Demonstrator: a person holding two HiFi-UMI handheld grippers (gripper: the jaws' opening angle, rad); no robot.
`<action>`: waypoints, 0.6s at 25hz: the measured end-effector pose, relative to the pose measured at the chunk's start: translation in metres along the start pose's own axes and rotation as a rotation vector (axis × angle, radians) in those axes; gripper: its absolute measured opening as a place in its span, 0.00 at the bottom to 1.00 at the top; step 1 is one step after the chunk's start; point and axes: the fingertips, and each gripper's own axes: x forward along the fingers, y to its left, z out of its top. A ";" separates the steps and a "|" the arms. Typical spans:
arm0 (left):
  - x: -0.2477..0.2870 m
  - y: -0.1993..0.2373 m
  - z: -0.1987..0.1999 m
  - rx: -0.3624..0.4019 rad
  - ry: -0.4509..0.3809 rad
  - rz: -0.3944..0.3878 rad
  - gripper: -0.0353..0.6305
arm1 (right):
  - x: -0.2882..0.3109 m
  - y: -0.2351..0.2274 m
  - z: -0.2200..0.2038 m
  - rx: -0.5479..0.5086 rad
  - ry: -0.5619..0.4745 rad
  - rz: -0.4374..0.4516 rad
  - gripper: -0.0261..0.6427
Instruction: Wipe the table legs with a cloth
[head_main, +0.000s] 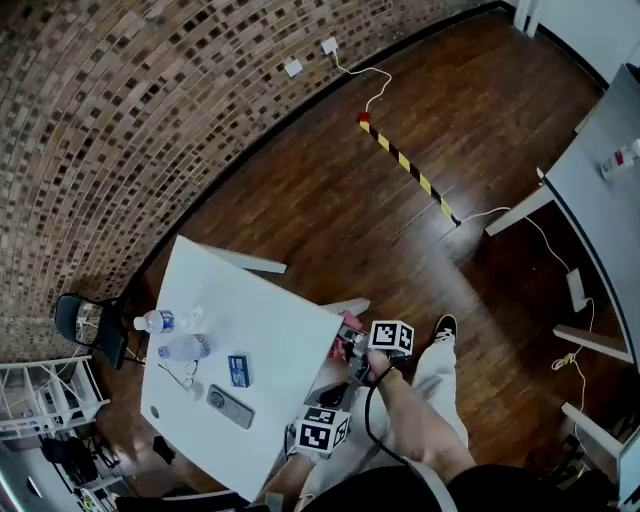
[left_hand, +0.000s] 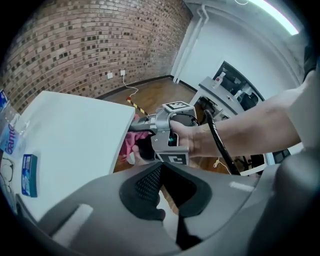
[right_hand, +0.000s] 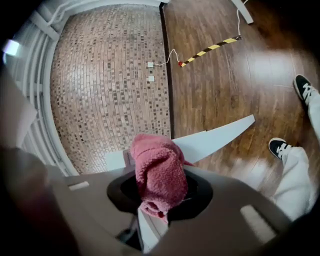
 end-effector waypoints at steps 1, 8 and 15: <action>0.003 0.004 0.003 -0.017 -0.004 0.006 0.05 | 0.006 0.001 0.001 -0.003 0.011 0.015 0.17; 0.034 0.009 -0.010 -0.132 0.038 0.016 0.05 | 0.008 -0.016 0.002 -0.012 0.052 -0.024 0.17; 0.075 0.002 -0.014 -0.131 0.061 0.027 0.05 | 0.007 -0.047 0.021 0.058 -0.007 -0.039 0.17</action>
